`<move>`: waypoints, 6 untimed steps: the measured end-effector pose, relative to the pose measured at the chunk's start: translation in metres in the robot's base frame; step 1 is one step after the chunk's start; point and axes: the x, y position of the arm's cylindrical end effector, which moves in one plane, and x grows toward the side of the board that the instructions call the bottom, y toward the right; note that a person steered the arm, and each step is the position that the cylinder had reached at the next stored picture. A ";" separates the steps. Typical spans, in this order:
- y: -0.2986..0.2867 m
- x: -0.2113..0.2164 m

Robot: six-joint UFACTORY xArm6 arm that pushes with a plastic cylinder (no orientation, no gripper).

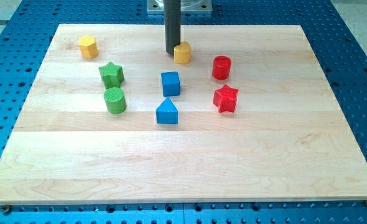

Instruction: Move the yellow hexagon diagonally top right to the green star

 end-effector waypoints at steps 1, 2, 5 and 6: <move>0.015 -0.022; 0.029 -0.061; -0.188 -0.087; -0.233 -0.049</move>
